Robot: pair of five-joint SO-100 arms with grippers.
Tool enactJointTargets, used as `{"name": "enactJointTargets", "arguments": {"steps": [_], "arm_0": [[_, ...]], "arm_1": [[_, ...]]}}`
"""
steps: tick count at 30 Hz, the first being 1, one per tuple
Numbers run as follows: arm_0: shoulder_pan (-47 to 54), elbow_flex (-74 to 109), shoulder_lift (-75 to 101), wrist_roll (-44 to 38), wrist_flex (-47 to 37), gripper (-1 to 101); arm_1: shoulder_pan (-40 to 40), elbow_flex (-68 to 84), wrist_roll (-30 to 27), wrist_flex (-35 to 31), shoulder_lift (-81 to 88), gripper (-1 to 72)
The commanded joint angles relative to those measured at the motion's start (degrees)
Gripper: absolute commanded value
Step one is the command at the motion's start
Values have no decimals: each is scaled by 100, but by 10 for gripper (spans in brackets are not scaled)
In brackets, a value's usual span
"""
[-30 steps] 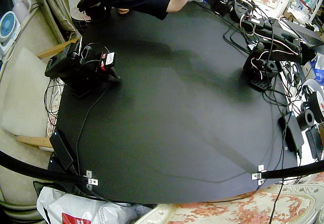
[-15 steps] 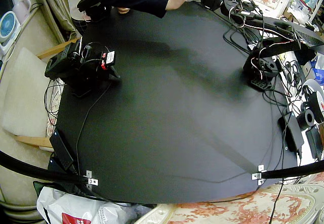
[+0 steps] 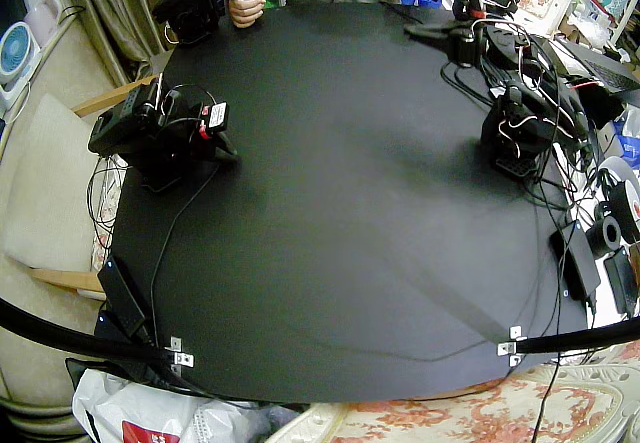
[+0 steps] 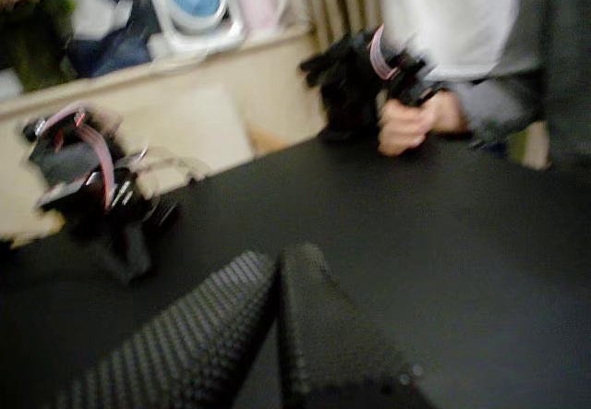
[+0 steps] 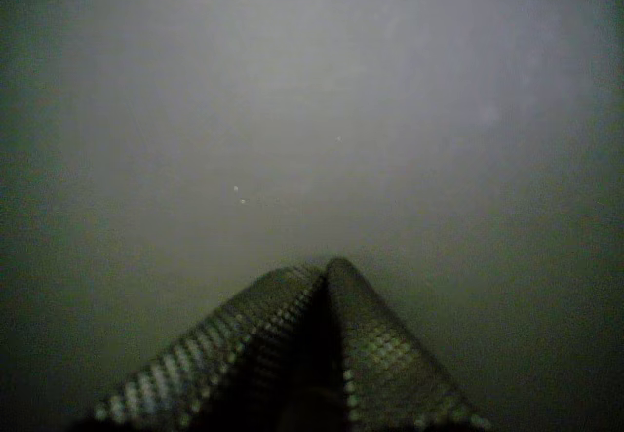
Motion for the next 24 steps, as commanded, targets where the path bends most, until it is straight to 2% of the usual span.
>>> {"name": "enactJointTargets", "arguments": {"steps": [1, 6, 9, 13, 14, 19, 24], "arm_0": [[-633, 132, 149, -97, 650, -2], [-1995, 1151, 158, -229, 1160, -2], [-2698, 1863, 158, -545, 1107, -2], [-2856, 2127, 158, -686, 1204, -2], [-3032, 2127, 158, -703, 1767, -2], [-3164, 2127, 158, -826, 1758, 0], [-2971, 2127, 158, -580, 1758, 0]], "arm_1": [[-62, -35, 44, 0, 62, -5], [-62, -35, 44, 0, 62, -5], [-62, -35, 26, 0, 62, -5], [-53, -35, 53, 0, 62, -5], [-53, -35, 53, 0, 62, -5], [-53, -35, 44, 0, 62, -5], [-53, -35, 44, 0, 62, -5]]}}
